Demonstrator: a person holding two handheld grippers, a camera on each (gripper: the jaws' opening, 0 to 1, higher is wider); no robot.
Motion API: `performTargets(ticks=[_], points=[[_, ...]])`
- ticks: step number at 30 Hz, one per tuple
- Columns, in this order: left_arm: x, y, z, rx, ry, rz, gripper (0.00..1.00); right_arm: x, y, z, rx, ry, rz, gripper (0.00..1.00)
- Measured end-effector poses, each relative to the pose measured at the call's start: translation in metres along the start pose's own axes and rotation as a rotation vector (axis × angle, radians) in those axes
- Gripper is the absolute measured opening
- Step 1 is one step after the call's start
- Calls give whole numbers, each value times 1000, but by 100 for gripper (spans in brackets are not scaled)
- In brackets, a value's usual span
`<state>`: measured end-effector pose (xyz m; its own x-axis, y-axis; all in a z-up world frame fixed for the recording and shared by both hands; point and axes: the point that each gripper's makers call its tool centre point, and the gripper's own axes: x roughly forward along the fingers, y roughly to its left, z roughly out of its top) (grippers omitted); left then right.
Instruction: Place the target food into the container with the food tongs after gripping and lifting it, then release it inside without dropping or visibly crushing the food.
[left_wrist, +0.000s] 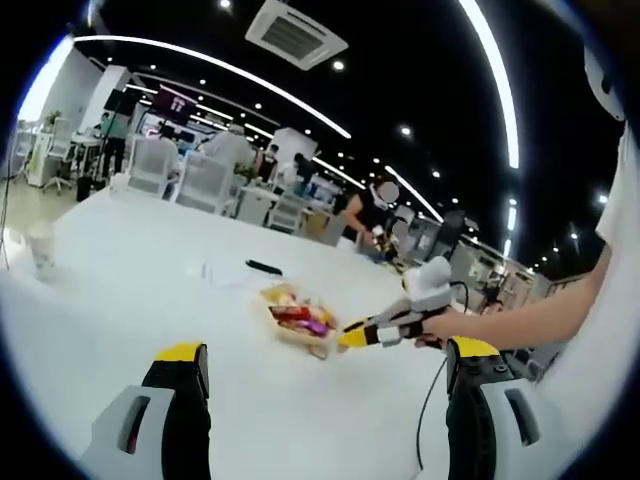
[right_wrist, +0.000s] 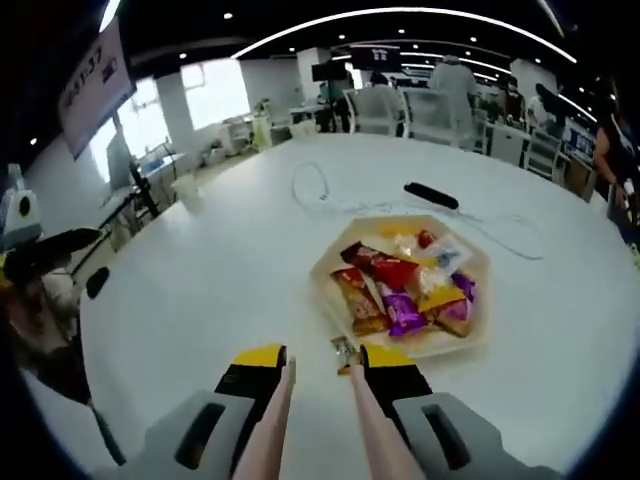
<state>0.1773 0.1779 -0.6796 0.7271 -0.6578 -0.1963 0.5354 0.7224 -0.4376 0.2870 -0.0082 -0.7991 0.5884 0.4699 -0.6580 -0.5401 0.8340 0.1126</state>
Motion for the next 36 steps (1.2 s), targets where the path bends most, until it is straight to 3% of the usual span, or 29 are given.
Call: performTargets(ticks=[15, 18, 22, 30, 36], points=[[-2, 4, -4, -19, 17, 17, 99, 13, 3, -16, -71, 20, -6, 28], [0, 5, -3, -27, 15, 19, 99, 15, 2, -16, -108, 24, -13, 29], [2, 3, -6, -26, 26, 13, 99, 20, 6, -15, -239, 34, -8, 29], [4, 3, -10, -34, 45, 12, 99, 31, 11, -15, -359, 49, -4, 29], [6, 1, -12, -40, 59, 5, 99, 36, 9, -18, -363, 59, -8, 29]])
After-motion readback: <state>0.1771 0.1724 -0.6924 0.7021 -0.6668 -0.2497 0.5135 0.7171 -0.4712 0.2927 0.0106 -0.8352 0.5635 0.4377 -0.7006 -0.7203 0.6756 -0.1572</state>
